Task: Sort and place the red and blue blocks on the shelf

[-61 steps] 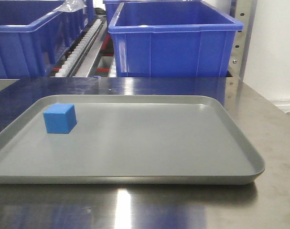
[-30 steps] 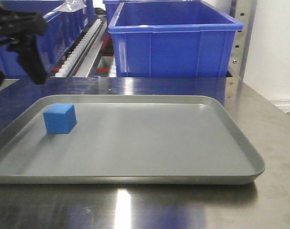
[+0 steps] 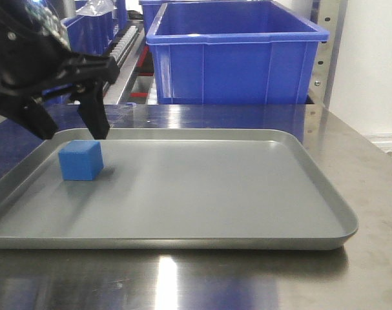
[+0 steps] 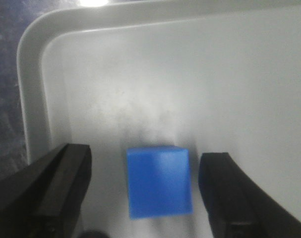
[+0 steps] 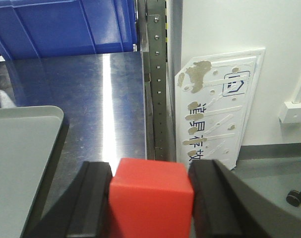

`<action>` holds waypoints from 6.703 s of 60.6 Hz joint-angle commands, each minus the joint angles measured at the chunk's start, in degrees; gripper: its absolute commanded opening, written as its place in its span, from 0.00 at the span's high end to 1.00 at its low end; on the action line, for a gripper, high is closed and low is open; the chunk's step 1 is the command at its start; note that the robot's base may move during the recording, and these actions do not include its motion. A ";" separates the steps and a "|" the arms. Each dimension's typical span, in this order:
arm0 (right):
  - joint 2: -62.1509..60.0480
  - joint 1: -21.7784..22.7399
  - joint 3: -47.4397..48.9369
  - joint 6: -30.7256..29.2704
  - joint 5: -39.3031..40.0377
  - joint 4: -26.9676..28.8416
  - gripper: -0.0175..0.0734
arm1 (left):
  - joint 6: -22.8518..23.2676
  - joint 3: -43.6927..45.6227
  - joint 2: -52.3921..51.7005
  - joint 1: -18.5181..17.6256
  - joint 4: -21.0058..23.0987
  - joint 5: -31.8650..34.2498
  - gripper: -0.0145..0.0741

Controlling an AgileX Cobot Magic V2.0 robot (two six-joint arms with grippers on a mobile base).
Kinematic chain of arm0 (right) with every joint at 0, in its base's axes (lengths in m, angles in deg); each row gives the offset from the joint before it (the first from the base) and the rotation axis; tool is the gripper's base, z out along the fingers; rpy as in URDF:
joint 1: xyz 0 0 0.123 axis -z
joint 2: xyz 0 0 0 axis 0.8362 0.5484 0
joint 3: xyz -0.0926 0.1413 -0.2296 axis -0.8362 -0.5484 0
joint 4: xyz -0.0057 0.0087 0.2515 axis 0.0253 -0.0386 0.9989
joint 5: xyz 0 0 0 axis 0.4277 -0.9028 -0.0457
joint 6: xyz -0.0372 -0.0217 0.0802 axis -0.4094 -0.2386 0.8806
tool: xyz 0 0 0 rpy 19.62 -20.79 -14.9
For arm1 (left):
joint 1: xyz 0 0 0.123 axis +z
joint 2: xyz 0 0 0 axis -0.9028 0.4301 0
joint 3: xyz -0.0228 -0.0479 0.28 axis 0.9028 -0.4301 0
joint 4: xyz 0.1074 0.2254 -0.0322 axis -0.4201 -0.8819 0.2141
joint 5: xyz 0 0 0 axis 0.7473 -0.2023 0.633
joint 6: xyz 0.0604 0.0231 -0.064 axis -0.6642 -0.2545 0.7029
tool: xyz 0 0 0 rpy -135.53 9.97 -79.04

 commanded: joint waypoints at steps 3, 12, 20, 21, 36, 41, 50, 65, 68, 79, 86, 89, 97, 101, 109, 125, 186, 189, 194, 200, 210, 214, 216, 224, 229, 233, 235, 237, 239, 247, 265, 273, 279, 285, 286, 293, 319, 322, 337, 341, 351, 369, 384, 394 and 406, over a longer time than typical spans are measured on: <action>0.27 0.36 1.62 -0.37 5.27 -0.75 0.75 | 0.17 1.91 -0.49 -0.47 0.29 3.17 0.26; 0.27 0.36 1.62 -0.37 5.27 -0.75 0.75 | 0.30 1.91 1.06 -0.58 0.39 3.31 0.26; 0.27 0.36 1.62 -0.37 5.27 -0.75 0.75 | 0.30 1.91 2.22 -0.72 0.61 3.41 0.26; 0.27 0.36 1.62 -0.37 5.27 -0.75 0.75 | 0.30 1.91 2.26 -0.76 0.75 3.41 0.26; 0.27 0.36 1.62 -0.37 5.27 -0.75 0.75 | 0.30 2.00 2.30 -0.85 1.77 2.97 0.29; 0.27 0.36 1.62 -0.37 5.27 -0.75 0.75 | 0.30 2.00 2.31 -0.85 1.77 2.27 0.37; 0.27 0.36 1.62 -0.37 5.27 -0.75 0.75 | 0.30 2.60 2.19 -0.85 1.77 -1.23 0.68; 0.27 0.36 1.62 -0.37 5.27 -0.75 0.75 | 0.20 2.83 -0.98 -0.75 -0.30 -3.12 0.69; 0.27 0.36 1.62 -0.37 5.27 -0.75 0.75 | 0.20 2.83 -2.65 -0.64 -1.51 -3.21 0.69; 0.27 0.36 1.62 -0.37 5.27 -0.75 0.75 | 0.20 2.83 -10.86 1.40 -2.73 -3.24 0.69; 0.27 0.36 1.62 -0.37 5.27 -0.75 0.75 | 0.20 2.83 -17.29 4.52 -2.73 -3.24 0.69; 0.27 0.36 1.62 -0.37 5.27 -0.75 0.75 | 0.20 2.46 -20.37 6.31 -2.73 -3.24 0.69; 0.27 0.36 1.62 -0.37 5.27 -0.75 0.75 | 0.06 -0.26 -28.83 11.51 -3.13 -2.58 0.69; 0.27 0.36 1.62 -0.37 5.27 -0.75 0.75 | 0.06 -2.65 -33.25 13.86 -4.12 -1.71 0.69; 0.27 0.36 1.62 -0.37 5.27 -0.75 0.75 | 0.06 -9.97 -42.08 17.59 -5.41 0.54 0.69; 0.27 0.36 1.62 -0.37 5.27 -0.75 0.75 | 0.06 -27.55 -58.00 20.61 -5.06 5.06 0.69; 0.27 0.36 1.62 -0.37 5.27 -0.75 0.75 | 0.06 -35.72 -68.28 23.18 -6.85 6.07 0.69; 0.27 0.36 1.62 -0.37 5.27 -0.75 0.75 | 0.06 -35.72 -68.28 23.18 -6.85 6.07 0.69; 0.27 0.36 1.62 -0.37 5.27 -0.75 0.75 | 0.06 -35.72 -68.28 23.18 -6.85 6.07 0.69; 0.27 0.36 1.62 -0.37 5.27 -0.75 0.75 | 0.06 -35.72 -68.28 23.18 -6.85 6.07 0.69; 0.27 0.36 1.62 -0.37 5.27 -0.75 0.75 | 0.06 -35.72 -68.28 23.18 -6.85 6.07 0.69; 0.27 0.36 1.62 -0.37 5.27 -0.75 0.75 | 0.06 -35.72 -68.28 23.18 -6.85 6.07 0.69; 0.27 0.36 1.62 -0.37 5.27 -0.75 0.75 | 0.06 -35.72 -68.28 23.18 -6.85 6.07 0.69; 0.27 0.36 1.62 -0.37 5.27 -0.75 0.75 | 0.06 -35.72 -68.28 23.18 -6.85 6.07 0.69; 0.27 0.36 1.62 -0.37 5.27 -0.75 0.75 | 0.06 -35.72 -68.28 23.18 -6.85 6.07 0.69; 0.27 0.36 1.62 -0.37 5.27 -0.75 0.75 | 0.06 -35.72 -68.28 23.18 -6.85 6.07 0.69; 0.27 0.36 1.62 -0.37 5.27 -0.75 0.75 | 0.06 -35.72 -68.28 23.18 -6.85 6.07 0.69; 0.27 0.36 1.62 -0.37 5.27 -0.75 0.75 | 0.06 -35.72 -68.28 23.18 -6.85 6.07 0.69; 0.27 0.36 1.62 -0.37 5.27 -0.75 0.75 | 0.06 -35.72 -68.28 23.18 -6.85 6.07 0.69; 0.27 0.36 1.62 -0.37 5.27 -0.75 0.75 | 0.06 -35.72 -68.28 23.18 -6.85 6.07 0.69; 0.27 0.36 1.62 -0.37 5.27 -0.75 0.75 | 0.06 -35.72 -68.28 23.18 -6.85 6.07 0.69; 0.27 0.36 1.62 -0.37 5.27 -0.75 0.75 | 0.06 -35.72 -68.28 23.18 -6.85 6.07 0.69; 0.27 0.36 1.62 -0.37 5.27 -0.75 0.75 | 0.06 -35.72 -68.28 23.18 -6.85 6.07 0.69; 0.27 0.36 1.62 -0.37 5.27 -0.75 0.75 | 0.06 -35.72 -68.28 23.18 -6.85 6.07 0.69; 0.27 0.36 1.62 -0.37 5.27 -0.75 0.75 | 0.06 -35.72 -68.28 23.18 -6.85 6.07 0.69; 0.27 0.36 1.62 -0.37 5.27 -0.75 0.75 | 0.06 -35.72 -68.28 23.18 -6.85 6.07 0.69; 0.27 0.36 1.62 -0.37 5.15 -0.75 0.75 | 0.06 -35.72 -68.28 23.18 -6.85 6.07 0.69; 0.27 0.36 1.62 -0.37 5.15 -0.75 0.75 | 0.06 -35.72 -68.28 23.18 -6.85 6.07 0.69; 0.27 0.36 1.62 -0.37 5.15 -0.75 0.75 | 0.06 -35.72 -68.28 23.18 -6.85 6.07 0.69; 0.27 0.36 1.62 -0.37 5.15 -0.75 0.75 | 0.06 -35.72 -68.28 23.18 -6.85 6.07 0.69; 0.27 0.36 1.62 -0.37 5.15 -0.75 0.75 | 0.06 -35.72 -68.28 23.18 -6.85 6.07 0.69; 0.27 0.36 1.62 -0.37 5.10 -0.75 0.75 | 0.06 -35.72 -68.28 23.18 -6.85 6.07 0.69; 0.27 0.36 1.62 -0.37 5.10 -0.75 0.75 | 0.06 -35.72 -68.28 23.18 -6.85 6.07 0.69; 0.27 0.36 1.62 -0.37 5.10 -0.75 0.75 | 0.06 -35.72 -68.28 23.18 -6.85 6.07 0.69; 0.27 0.36 1.62 -0.37 5.10 -0.75 0.75 | 0.06 -35.72 -68.28 23.18 -6.85 6.07 0.69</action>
